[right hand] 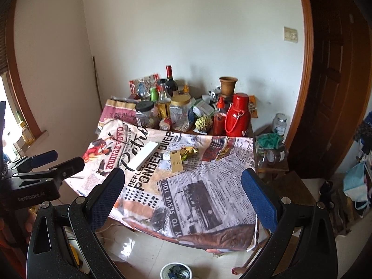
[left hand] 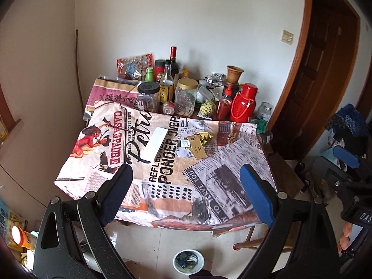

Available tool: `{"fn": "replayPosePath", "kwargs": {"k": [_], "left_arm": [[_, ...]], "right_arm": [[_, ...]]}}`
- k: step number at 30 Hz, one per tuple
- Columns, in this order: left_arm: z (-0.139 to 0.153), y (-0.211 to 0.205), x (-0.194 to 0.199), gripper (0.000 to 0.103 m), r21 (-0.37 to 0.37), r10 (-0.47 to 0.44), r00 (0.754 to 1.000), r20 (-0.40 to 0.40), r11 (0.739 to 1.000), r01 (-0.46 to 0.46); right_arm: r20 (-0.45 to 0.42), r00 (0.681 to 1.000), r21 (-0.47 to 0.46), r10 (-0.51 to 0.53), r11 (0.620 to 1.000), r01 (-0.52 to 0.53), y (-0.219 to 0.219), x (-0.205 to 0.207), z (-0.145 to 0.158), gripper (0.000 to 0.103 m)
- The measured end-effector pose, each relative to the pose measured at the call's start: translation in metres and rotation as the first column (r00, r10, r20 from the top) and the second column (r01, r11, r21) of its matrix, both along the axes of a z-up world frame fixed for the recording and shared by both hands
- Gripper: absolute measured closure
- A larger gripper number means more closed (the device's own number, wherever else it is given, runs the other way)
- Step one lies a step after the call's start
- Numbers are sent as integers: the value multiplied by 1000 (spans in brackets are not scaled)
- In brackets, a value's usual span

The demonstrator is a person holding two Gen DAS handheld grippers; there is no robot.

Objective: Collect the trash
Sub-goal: 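Raise both tools and move them back over the table, then grasp the white rectangular box with the left gripper while the right grasps the brown paper bag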

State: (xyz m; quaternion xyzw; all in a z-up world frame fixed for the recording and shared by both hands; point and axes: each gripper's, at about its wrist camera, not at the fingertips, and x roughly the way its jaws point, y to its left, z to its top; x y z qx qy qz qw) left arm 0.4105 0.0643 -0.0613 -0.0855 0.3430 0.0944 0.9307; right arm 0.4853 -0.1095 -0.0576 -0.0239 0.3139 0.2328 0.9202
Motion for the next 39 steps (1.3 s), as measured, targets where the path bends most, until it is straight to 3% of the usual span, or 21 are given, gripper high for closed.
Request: {"fn": "replayPosePath", "kwargs": {"k": [8, 14, 21, 27, 32, 33, 36, 38, 39], "left_arm": [[-27, 36, 53, 10, -3, 30, 996, -83, 1000, -31], [-54, 82, 107, 10, -6, -23, 990, -141, 1000, 23], [-116, 145, 185, 10, -55, -54, 957, -286, 998, 40], [-180, 172, 222, 10, -98, -57, 925, -377, 995, 22], [-231, 177, 244, 22, -131, -97, 885, -455, 991, 41], [-236, 177, 245, 25, -133, -103, 879, -465, 990, 45], [-248, 178, 247, 26, -140, -114, 873, -474, 989, 53], [-252, 178, 248, 26, -134, -121, 869, -480, 989, 63], [-253, 179, 249, 26, -131, -121, 867, -483, 989, 66]], "right_arm": [[-134, 991, 13, 4, 1000, -3, 25, 62, -31, 3], [-203, 976, -17, -76, 997, 74, 62, 106, -62, 3], [-358, 925, -60, -126, 992, 112, 106, 168, -126, 3], [-453, 880, -134, -142, 987, 90, 138, 216, -191, 4], [-512, 849, -153, -131, 986, 60, 153, 238, -227, 7], [-525, 841, -153, -130, 987, 58, 155, 240, -231, 9], [-552, 824, -145, -124, 988, 51, 156, 244, -239, 29], [-567, 816, -130, -111, 990, 44, 155, 244, -243, 53], [-573, 813, -125, -108, 991, 44, 153, 243, -244, 60]]}}
